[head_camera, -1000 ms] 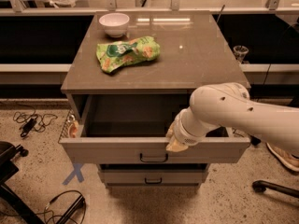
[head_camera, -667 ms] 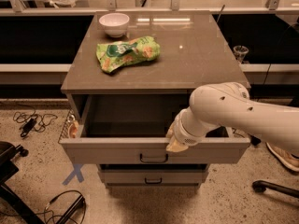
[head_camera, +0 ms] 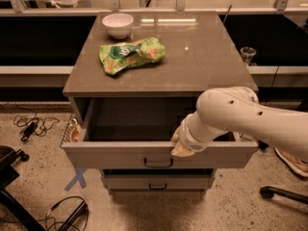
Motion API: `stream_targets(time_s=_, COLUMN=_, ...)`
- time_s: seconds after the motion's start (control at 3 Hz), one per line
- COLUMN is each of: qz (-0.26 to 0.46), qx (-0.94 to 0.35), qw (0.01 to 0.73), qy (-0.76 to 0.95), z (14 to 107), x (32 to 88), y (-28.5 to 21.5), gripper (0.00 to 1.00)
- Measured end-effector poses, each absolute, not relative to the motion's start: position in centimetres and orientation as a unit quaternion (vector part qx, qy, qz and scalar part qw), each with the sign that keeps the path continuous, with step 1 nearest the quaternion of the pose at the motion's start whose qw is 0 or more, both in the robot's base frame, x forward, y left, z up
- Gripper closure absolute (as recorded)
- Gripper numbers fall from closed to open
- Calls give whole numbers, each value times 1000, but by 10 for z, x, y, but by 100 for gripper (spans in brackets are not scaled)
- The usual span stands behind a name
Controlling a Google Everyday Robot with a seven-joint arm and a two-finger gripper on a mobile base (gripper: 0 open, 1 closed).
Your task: Open top drawer
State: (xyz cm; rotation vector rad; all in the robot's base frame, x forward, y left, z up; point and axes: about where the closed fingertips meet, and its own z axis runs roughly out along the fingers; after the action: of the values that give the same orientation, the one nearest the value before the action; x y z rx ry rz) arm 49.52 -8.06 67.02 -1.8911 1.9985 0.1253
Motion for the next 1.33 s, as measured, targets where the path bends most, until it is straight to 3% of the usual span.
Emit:
stream_targets(time_s=0.33, qz=45, qx=-674, qw=192, qy=712, z=670, x=495, y=-81, gripper=100)
stream_targets(time_s=1.0, qz=43, qx=-675, qw=193, qy=711, z=672, x=494, y=-80, gripper=51)
stream_targets(time_s=1.33, qz=42, qx=-676, qw=193, qy=710, z=674, x=494, y=-80, gripper=20)
